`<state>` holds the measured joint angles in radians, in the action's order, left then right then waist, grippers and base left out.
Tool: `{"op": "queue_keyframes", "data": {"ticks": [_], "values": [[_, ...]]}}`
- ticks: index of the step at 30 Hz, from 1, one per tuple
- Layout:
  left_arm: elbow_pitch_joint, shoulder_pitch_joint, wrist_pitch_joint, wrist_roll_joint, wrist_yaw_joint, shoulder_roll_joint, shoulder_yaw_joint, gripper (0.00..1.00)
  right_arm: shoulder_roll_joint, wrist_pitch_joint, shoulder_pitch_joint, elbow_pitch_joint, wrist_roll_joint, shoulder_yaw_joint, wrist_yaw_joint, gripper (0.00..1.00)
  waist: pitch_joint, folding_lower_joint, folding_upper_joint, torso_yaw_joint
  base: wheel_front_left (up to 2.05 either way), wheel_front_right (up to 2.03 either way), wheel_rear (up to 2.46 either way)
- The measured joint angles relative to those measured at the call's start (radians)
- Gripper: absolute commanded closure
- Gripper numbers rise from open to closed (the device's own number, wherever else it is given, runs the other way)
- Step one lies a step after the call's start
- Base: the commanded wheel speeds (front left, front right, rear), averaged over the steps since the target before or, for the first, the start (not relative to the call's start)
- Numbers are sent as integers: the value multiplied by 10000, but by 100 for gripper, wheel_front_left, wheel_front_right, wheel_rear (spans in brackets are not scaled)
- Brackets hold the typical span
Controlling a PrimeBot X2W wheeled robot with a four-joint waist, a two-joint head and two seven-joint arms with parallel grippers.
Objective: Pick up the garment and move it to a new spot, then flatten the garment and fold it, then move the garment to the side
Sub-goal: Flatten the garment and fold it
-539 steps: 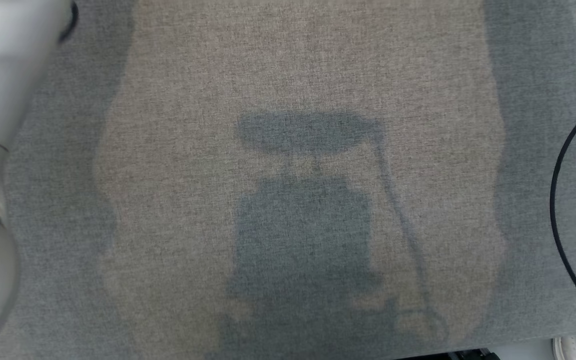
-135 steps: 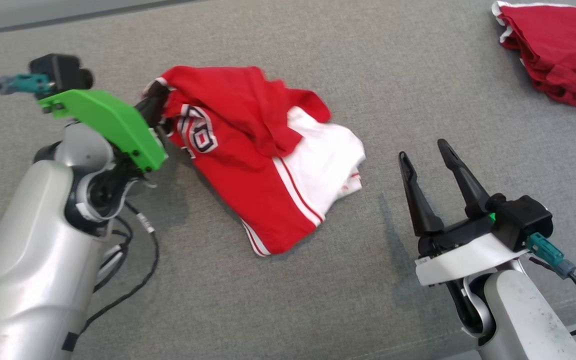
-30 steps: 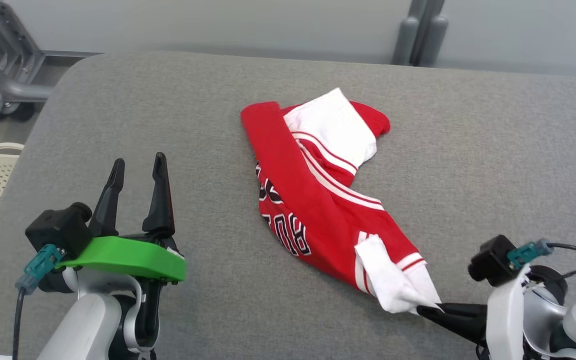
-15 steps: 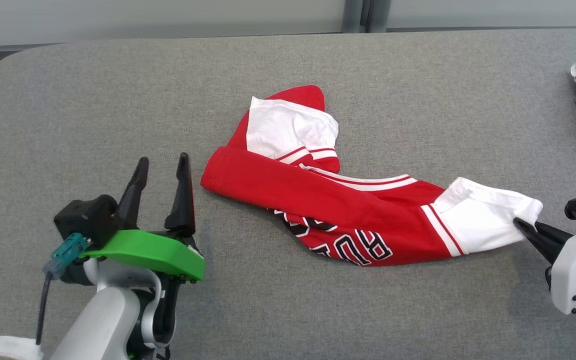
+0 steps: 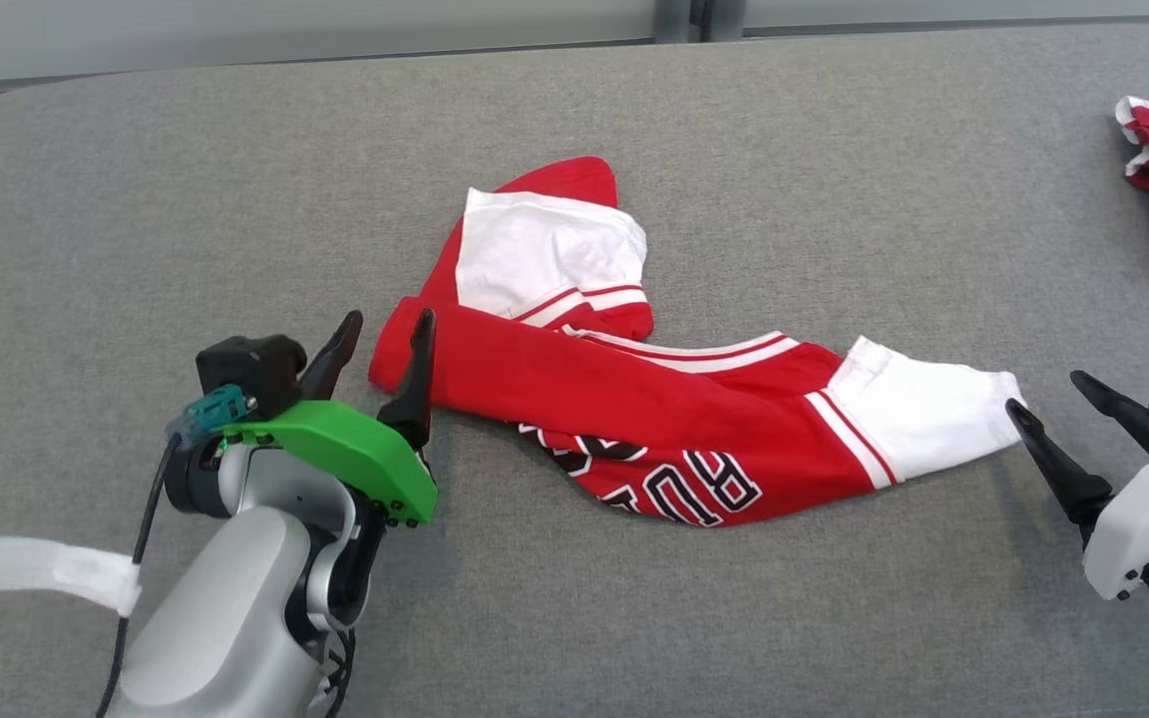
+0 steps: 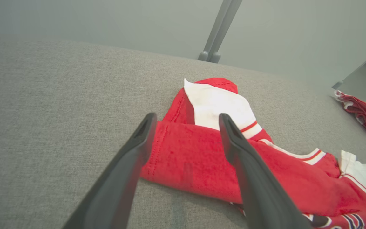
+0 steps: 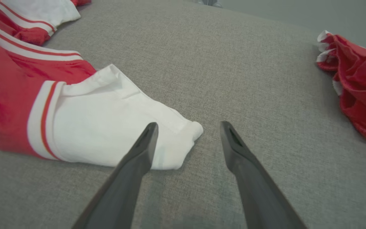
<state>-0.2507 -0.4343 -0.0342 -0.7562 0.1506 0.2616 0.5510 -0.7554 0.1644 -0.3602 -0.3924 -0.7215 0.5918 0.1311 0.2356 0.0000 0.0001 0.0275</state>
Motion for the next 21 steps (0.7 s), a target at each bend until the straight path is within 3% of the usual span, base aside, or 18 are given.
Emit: {"op": "queue_keyframes", "data": {"ticks": [5, 11, 16, 21], "values": [[-817, -558, -127, -13, -180, -107, -82, 0, 130, 278, 555, 456, 460, -815, 0, 0, 16, 0, 0, -381, 0, 0, 0], [-779, -454, -1331, 374, 58, 2, -270, 0, 571, 731, 1495, 1175, 1283, -2615, -2, 0, -65, 0, 0, -781, 0, 0, 0], [128, 604, -2000, 629, 109, 345, -443, 0, 1557, 928, 2446, 1962, 2280, -4251, -2, 0, -350, 0, 0, -849, 0, 0, 0], [1388, 2052, -2236, 947, 433, 675, -955, 0, 2748, 972, 3590, 2667, 3218, -5728, -2, 0, -688, 0, 0, -765, 0, 0, 0]]}}
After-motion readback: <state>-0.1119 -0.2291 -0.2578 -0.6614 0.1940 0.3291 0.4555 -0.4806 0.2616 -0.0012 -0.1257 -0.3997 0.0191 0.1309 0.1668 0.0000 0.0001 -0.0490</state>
